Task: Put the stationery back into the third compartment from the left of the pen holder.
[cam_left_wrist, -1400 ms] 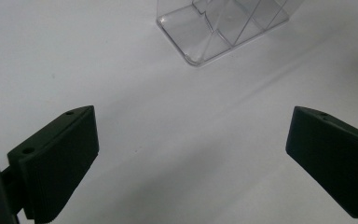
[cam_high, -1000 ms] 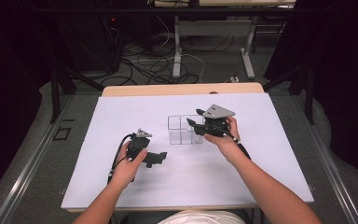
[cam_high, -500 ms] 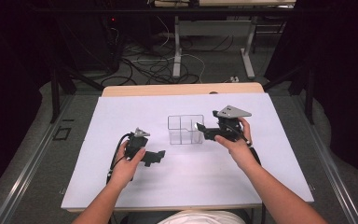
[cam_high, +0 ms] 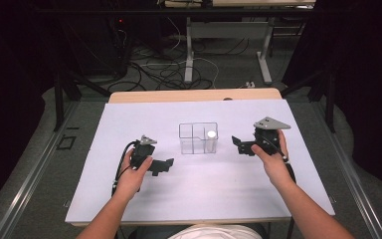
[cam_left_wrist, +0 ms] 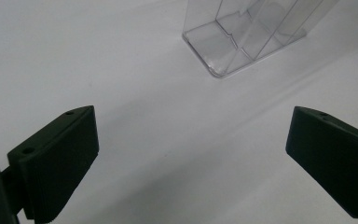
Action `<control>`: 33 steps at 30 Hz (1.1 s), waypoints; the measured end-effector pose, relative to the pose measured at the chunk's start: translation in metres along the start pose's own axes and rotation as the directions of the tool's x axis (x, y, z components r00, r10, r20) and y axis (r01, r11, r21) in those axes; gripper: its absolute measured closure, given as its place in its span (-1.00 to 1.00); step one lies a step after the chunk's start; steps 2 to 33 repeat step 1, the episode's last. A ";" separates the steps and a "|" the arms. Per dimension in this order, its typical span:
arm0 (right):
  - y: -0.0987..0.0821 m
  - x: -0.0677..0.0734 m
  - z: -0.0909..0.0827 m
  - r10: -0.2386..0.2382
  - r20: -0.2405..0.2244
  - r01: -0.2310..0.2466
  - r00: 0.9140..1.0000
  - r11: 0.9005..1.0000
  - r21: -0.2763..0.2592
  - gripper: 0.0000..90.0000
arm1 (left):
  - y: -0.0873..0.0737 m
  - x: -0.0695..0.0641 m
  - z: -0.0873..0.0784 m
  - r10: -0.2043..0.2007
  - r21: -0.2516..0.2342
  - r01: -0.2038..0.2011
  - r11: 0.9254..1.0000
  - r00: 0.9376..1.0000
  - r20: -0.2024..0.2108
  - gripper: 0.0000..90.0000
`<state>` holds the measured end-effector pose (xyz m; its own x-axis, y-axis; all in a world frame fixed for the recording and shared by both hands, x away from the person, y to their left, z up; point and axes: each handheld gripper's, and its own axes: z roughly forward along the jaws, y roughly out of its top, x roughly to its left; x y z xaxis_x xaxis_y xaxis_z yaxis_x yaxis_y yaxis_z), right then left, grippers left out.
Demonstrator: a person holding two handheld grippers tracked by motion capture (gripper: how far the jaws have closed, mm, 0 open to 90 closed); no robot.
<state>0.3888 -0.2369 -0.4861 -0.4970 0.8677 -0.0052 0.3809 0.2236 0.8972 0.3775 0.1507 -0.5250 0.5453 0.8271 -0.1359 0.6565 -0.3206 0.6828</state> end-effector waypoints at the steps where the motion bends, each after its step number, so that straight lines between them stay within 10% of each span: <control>1: -0.003 -0.003 -0.002 0.007 0.005 -0.007 1.000 1.000 0.023 -1.00 | 0.000 0.001 0.000 -0.003 -0.003 0.003 1.000 1.000 -0.003 -0.95; 33: -0.003 -0.003 -0.002 0.007 0.005 -0.007 1.000 1.000 0.023 -1.00 | 0.000 0.001 0.000 -0.003 -0.003 0.003 1.000 1.000 -0.003 -0.95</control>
